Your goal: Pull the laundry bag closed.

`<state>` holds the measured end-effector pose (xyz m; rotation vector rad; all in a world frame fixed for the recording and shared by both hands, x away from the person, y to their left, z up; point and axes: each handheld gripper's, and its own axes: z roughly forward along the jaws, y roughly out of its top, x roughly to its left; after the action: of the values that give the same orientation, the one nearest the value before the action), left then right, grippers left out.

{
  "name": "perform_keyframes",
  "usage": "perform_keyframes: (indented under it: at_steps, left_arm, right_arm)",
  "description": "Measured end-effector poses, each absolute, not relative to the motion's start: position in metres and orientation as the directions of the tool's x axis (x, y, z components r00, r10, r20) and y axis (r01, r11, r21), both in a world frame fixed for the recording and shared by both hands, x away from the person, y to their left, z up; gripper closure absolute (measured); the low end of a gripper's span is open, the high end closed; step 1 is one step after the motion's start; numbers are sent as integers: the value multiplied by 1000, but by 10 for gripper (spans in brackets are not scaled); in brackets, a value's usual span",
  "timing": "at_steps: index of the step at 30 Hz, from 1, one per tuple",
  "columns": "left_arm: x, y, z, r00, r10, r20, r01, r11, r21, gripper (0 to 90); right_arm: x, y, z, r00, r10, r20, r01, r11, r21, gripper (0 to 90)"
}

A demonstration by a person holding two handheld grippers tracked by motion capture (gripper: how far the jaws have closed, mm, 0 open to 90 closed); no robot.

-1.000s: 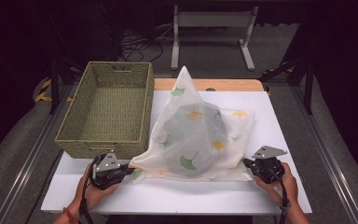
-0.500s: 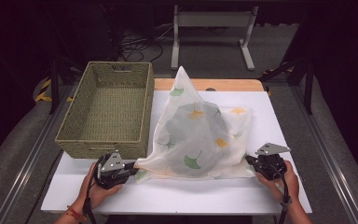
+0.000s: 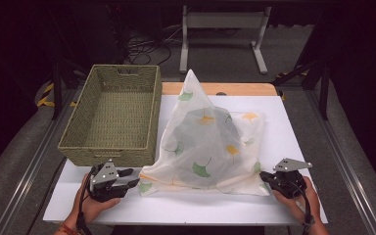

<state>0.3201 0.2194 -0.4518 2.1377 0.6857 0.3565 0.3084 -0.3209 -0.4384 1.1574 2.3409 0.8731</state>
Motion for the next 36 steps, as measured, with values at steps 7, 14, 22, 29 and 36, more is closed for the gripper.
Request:
perform_keyframes:
  at_steps: [7, 14, 22, 29, 36]
  left_arm:
    - [319, 231, -444, 769, 639, 5, 354, -433, 829, 344]
    - [317, 233, -439, 754, 655, 47, 334, -444, 831, 261]
    - [315, 239, -434, 726, 686, 47, 324, -402, 857, 184]
    - [311, 253, -440, 684, 727, 51, 344, -384, 857, 108]
    - [314, 260, -450, 662, 748, 57, 383, -402, 832, 72]
  right_arm:
    - [296, -322, -430, -596, 799, -83, 520, 462, 719, 723]
    - [293, -321, -420, -568, 813, -131, 447, 438, 780, 585]
    - [298, -332, -415, -508, 845, -168, 405, 406, 819, 384]
    - [309, -342, -423, -424, 873, -243, 406, 422, 810, 207]
    - [317, -345, -430, -427, 883, -193, 422, 383, 822, 149]
